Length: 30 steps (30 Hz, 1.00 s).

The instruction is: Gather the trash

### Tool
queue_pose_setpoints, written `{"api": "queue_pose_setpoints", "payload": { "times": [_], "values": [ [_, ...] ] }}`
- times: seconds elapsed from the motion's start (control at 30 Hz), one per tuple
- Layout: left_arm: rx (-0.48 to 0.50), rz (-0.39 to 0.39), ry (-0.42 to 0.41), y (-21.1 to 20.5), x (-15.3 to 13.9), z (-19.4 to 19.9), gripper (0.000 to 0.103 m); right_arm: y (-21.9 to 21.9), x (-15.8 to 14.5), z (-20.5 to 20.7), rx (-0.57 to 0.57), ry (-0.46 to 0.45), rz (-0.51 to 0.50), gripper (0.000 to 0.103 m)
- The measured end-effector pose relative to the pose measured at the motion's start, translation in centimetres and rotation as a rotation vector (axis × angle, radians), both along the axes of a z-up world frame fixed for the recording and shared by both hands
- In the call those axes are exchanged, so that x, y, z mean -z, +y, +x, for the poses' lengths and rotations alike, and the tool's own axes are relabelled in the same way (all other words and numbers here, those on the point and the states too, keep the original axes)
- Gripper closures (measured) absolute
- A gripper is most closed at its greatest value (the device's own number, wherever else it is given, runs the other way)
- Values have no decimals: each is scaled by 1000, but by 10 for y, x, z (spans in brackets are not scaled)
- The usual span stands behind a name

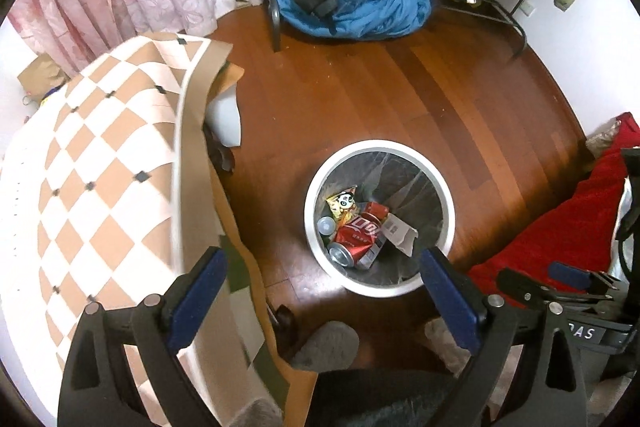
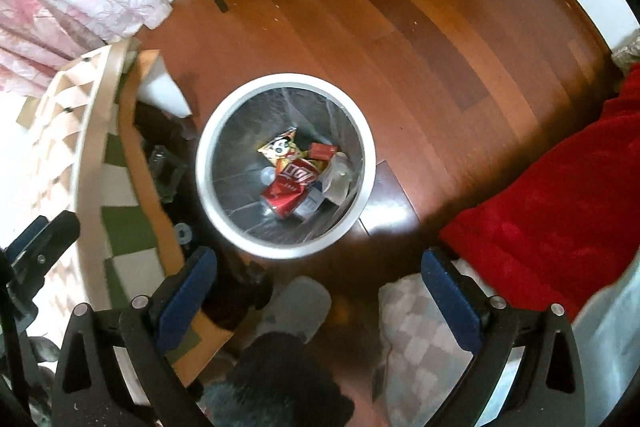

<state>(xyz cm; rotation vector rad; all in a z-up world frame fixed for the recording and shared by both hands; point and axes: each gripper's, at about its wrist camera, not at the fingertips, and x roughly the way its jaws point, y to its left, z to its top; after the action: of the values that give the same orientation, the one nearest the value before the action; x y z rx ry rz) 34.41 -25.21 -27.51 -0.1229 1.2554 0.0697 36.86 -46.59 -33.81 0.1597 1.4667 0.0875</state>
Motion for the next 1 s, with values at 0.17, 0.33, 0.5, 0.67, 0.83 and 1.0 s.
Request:
{"api": "queue_pose_setpoints", "payload": {
  "times": [0.17,0.33,0.5,0.67,0.83,1.0],
  "values": [
    [12,-1,-39,0,-41,-26,4,1,-48,-33,-11,-46,58,0],
    [51,-20,-99,1,-86,-55,4,2,-93,-63,-18,-105,114,0],
    [92,-50,-154,0,-126,-80,4,3,-146,-97,-37,-180,156,0],
    [127,-109,-209,-2,-165,-107,4,4,-198,-131,-66,-240,219,0],
    [144,-162,-256,3,-198,-134,4,2,-243,-160,-80,-297,258,0],
    [151,-206,-288,10,-221,-156,4,2,-272,-185,-103,-326,290,0]
  ]
}}
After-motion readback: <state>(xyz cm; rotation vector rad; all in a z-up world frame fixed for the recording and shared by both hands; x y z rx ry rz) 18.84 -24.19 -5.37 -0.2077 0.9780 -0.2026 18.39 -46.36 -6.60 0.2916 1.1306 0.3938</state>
